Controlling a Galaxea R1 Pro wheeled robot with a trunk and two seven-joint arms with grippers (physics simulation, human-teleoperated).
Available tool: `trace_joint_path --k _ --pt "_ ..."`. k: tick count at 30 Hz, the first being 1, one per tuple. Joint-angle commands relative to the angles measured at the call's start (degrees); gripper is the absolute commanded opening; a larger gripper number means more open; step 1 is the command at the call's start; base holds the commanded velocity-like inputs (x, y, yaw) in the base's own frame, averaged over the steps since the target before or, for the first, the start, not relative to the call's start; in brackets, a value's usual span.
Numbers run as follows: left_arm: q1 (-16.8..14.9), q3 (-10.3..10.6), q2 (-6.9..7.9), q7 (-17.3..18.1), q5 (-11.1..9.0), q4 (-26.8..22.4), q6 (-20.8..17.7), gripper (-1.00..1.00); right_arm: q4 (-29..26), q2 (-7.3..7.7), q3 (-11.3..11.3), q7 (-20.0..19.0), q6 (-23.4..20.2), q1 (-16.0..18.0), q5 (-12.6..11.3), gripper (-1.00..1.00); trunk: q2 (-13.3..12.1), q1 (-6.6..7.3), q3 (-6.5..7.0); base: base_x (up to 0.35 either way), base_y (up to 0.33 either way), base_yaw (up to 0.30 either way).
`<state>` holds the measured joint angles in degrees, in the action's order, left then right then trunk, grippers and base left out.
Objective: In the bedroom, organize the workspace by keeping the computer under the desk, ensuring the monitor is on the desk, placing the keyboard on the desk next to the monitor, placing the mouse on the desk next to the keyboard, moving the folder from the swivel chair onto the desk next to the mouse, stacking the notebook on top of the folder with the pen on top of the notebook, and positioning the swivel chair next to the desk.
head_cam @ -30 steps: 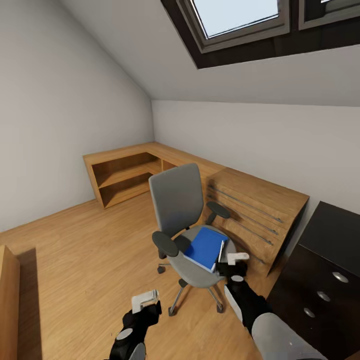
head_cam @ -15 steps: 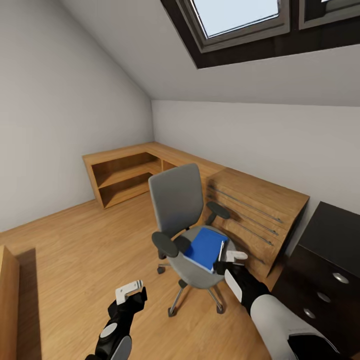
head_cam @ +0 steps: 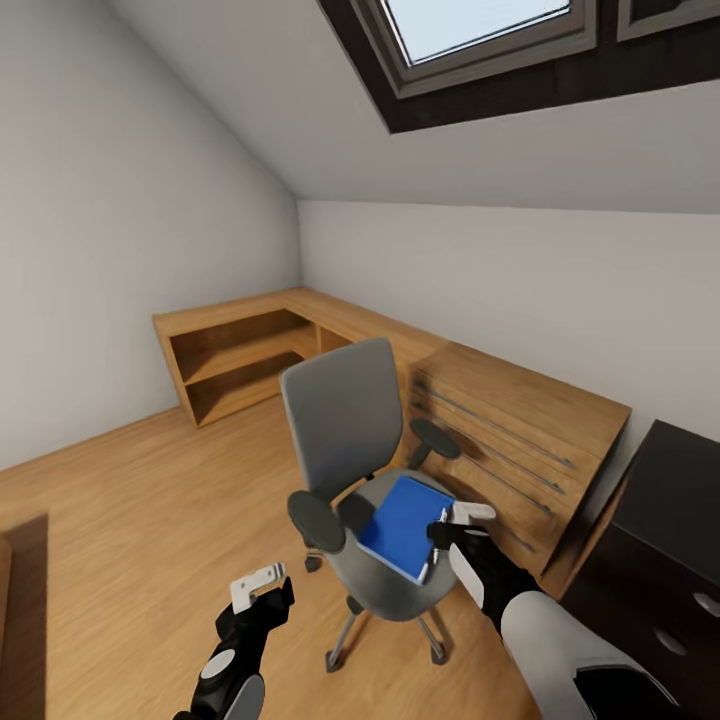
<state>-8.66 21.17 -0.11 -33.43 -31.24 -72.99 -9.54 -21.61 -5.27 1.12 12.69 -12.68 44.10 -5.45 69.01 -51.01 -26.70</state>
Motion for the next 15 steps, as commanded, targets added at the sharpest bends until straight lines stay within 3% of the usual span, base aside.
trace_joint_path --k 1,7,11,15 --pt "-0.04 0.06 0.02 -0.36 -0.23 -0.09 -0.22 1.0 -0.11 0.0 0.12 0.31 0.13 0.02 -0.56 1.0 0.03 -0.03 -0.06 0.318 -0.006 0.0" --pt "-0.04 0.02 0.1 -0.28 -0.22 -0.21 0.3 1.0 -0.1 0.01 0.19 0.31 0.74 0.02 -0.53 1.0 0.03 -0.03 -0.06 0.279 -0.002 0.0" --pt "-0.04 0.02 0.12 -0.14 -0.17 -1.1 4.98 1.0 -0.1 0.04 0.19 0.31 0.8 0.02 -0.53 1.0 0.03 -0.03 -0.06 0.053 0.0 0.0" --pt "-0.04 0.01 0.21 -0.08 -0.17 -2.32 7.11 1.0 -0.1 0.07 0.21 0.31 0.78 0.02 -0.53 1.0 1.24 -0.69 -0.6 0.013 0.0 0.0"
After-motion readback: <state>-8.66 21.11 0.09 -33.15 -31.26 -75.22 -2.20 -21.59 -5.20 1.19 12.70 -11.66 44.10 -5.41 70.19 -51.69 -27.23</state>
